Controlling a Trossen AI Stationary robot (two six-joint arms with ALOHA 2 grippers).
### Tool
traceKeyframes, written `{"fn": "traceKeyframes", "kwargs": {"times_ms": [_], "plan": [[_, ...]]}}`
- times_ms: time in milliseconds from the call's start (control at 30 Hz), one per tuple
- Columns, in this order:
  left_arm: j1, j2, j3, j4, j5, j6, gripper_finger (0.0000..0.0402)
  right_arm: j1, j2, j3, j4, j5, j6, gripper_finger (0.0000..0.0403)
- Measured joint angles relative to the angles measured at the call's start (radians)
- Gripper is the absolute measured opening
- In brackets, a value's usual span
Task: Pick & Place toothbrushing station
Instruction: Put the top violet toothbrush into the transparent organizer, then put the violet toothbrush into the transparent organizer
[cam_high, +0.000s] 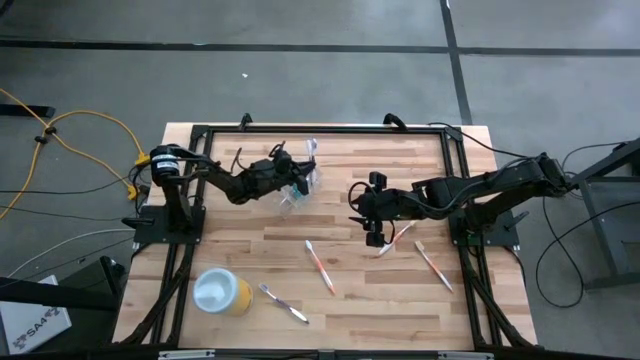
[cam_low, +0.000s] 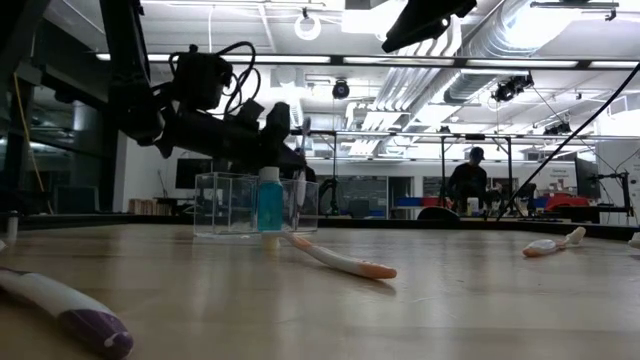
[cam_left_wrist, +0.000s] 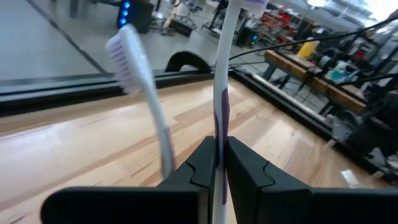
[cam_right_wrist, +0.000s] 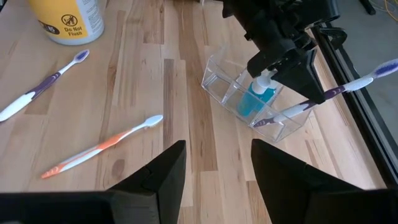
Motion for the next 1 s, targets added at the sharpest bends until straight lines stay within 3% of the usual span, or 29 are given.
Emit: {"fn": "traceKeyframes", "kwargs": {"times_ms": [200, 700, 1000], "plan": [[0.005, -0.010, 0.000, 0.002, 0.047, 0.019, 0.0033, 0.000, 0.000, 0.000, 0.000, 0.000, 0.000, 0.0174], [0.013, -0.010, 0.000, -0.049, 0.056, 0.035, 0.0074, 0.000, 0.000, 0.000, 0.000, 0.000, 0.000, 0.0174], [0.013, -0.020, 0.000, -0.021, 0.055, 0.064, 0.0076, 0.000, 0.000, 0.000, 0.000, 0.000, 0.000, 0.0174]]}}
